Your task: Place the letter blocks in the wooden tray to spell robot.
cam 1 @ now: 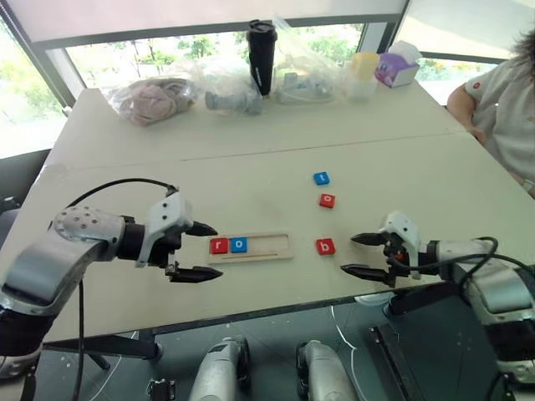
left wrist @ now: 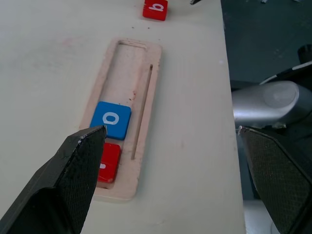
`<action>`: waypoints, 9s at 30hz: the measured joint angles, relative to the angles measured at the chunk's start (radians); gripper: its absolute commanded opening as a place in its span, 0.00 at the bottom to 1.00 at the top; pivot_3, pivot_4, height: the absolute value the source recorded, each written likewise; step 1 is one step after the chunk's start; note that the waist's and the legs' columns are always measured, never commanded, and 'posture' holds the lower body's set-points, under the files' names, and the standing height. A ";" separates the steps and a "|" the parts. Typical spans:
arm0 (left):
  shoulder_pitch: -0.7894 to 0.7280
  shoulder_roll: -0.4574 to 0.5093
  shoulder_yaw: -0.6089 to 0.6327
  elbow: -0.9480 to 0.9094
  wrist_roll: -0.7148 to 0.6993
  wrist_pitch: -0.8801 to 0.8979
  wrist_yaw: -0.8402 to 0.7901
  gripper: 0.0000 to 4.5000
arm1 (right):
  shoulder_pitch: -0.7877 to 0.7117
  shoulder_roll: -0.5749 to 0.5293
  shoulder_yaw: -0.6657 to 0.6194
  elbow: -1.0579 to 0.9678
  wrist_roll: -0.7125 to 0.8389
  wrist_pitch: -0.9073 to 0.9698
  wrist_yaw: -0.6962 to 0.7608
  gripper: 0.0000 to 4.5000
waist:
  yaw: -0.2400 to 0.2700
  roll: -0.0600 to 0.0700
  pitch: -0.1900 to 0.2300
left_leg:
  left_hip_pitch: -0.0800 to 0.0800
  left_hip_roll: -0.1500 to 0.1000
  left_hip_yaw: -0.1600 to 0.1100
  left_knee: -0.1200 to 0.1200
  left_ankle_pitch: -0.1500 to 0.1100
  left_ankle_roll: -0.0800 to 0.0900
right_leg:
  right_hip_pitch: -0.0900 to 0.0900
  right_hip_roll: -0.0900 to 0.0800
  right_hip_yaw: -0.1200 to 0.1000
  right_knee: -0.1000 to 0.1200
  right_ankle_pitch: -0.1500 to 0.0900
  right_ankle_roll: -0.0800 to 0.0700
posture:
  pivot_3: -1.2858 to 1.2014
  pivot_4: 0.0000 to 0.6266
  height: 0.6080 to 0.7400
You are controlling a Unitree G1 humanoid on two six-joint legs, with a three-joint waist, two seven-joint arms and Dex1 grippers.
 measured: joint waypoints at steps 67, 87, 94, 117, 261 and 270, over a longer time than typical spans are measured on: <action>0.107 0.003 0.037 0.020 0.056 -0.022 0.121 1.00 | -0.480 0.368 0.421 0.126 -0.293 0.041 -0.002 0.25 | -0.002 0.000 0.000 | -0.004 0.003 0.012 -0.003 0.001 -0.005 | -0.017 -0.004 -0.002 0.005 0.005 -0.007 | 0.52 0.24 1.00; 0.088 -0.012 0.017 0.029 0.079 -0.033 0.122 1.00 | -0.462 0.395 0.402 0.092 -0.270 0.107 -0.067 0.99 | -0.001 -0.001 -0.001 | -0.004 0.003 0.012 -0.003 0.001 -0.005 | -0.017 -0.004 -0.002 0.006 0.005 -0.007 | 0.52 0.24 1.00; 0.074 -0.034 0.013 0.031 0.073 -0.033 0.127 1.00 | -0.495 0.368 0.139 -0.074 -0.094 0.237 -0.137 0.99 | 0.008 -0.001 -0.001 | -0.004 0.003 0.012 -0.003 0.000 -0.004 | -0.017 -0.004 -0.002 0.005 0.005 -0.007 | 0.52 0.24 1.00; -0.254 -0.241 -0.081 0.161 0.066 -0.064 0.146 1.00 | -0.369 0.212 0.045 0.539 -0.220 -0.358 -0.245 0.99 | -0.003 -0.004 -0.002 | 0.002 0.009 0.011 0.006 0.000 -0.002 | 0.000 0.002 -0.004 0.001 0.010 0.000 | 0.52 0.24 1.00; -0.025 -0.055 -0.026 -0.023 0.069 -0.048 0.102 1.00 | -0.409 0.378 0.200 0.332 -0.207 -0.159 -0.231 0.98 | -0.010 -0.004 -0.004 | -0.004 0.029 0.041 0.004 -0.002 -0.011 | -0.019 0.002 -0.008 0.004 0.014 -0.007 | 0.52 0.24 1.00; -0.006 -0.039 -0.033 -0.040 0.062 -0.024 0.106 1.00 | -0.515 0.427 0.261 0.540 -0.287 -0.346 -0.200 0.98 | -0.001 -0.004 -0.004 | -0.004 0.029 0.041 0.007 -0.002 -0.011 | -0.017 0.003 -0.008 0.004 0.014 -0.007 | 0.52 0.24 1.00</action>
